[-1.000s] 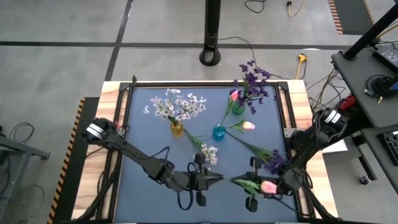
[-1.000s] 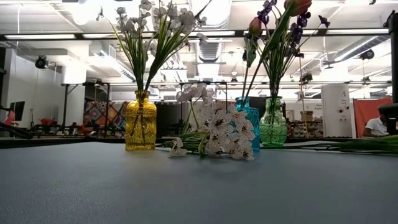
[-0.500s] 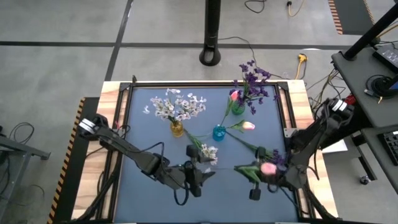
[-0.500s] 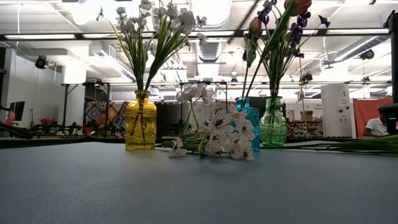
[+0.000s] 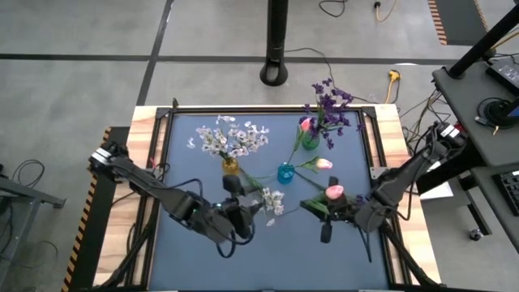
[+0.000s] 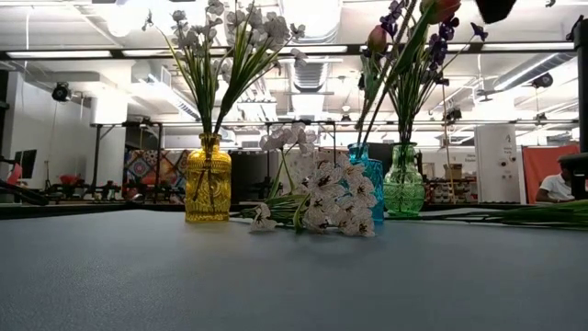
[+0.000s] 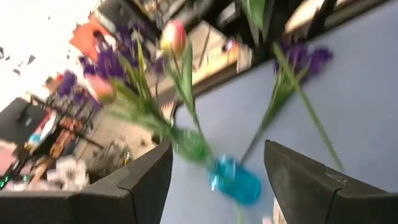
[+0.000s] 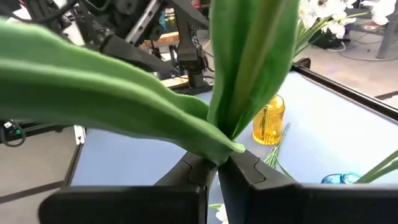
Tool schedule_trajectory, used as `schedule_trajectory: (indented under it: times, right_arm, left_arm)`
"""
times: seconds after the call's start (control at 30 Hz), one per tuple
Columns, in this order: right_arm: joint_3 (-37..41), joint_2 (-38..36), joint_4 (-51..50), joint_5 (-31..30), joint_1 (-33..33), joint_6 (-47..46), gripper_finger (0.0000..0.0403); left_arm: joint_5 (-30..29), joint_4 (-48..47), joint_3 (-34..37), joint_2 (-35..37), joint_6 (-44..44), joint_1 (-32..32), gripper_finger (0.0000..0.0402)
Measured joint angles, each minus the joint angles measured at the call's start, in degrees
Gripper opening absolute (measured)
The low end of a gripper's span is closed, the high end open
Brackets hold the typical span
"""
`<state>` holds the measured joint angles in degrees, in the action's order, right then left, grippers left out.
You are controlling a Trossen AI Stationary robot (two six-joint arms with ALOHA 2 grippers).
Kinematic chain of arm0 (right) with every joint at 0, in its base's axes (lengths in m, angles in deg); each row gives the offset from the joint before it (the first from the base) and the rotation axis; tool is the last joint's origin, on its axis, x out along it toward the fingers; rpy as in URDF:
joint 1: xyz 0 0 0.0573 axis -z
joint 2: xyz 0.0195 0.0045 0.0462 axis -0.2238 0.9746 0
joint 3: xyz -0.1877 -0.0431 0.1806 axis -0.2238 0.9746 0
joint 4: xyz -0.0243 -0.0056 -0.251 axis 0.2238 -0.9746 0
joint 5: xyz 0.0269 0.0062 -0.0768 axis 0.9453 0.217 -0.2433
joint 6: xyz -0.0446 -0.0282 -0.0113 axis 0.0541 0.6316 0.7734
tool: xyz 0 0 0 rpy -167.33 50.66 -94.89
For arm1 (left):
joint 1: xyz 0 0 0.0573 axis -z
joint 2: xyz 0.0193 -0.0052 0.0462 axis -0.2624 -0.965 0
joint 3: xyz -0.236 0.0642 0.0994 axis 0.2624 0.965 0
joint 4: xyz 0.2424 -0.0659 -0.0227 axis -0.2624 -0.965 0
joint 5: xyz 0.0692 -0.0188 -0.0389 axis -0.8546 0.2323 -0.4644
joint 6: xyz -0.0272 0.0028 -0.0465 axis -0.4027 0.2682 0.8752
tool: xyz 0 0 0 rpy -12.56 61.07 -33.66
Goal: Sort flowers into vase by color
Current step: Put the pink tulip into the blue flower vase
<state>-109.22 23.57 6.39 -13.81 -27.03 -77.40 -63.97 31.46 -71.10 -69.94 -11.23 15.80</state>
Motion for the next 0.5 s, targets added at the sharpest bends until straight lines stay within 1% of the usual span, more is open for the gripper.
schedule_trajectory:
  times: [0.07, 0.17, 0.37, 0.5]
  right_arm:
    - [-0.97, 0.57, -1.40, 0.36, 1.12, -0.06, 0.0015]
    - [-3.43, 2.17, -4.16, 0.37, 2.47, -0.03, 0.0015]
    - [-12.61, 6.83, -14.92, 0.34, 3.73, 0.09, 0.0015]
    - [-20.12, 9.50, -23.69, -2.08, 4.66, 0.09, 0.0015]
  left_arm:
    - [-0.49, -5.50, 0.00, 0.43, 3.63, 0.06, 0.0235]
    - [-0.62, -10.01, 0.00, 0.62, 6.94, 0.15, 0.0235]
    - [-1.33, -11.37, 0.00, 0.93, 7.89, 0.30, 0.0235]
    - [-1.35, -12.02, 0.01, 0.97, 8.22, 0.30, 0.0235]
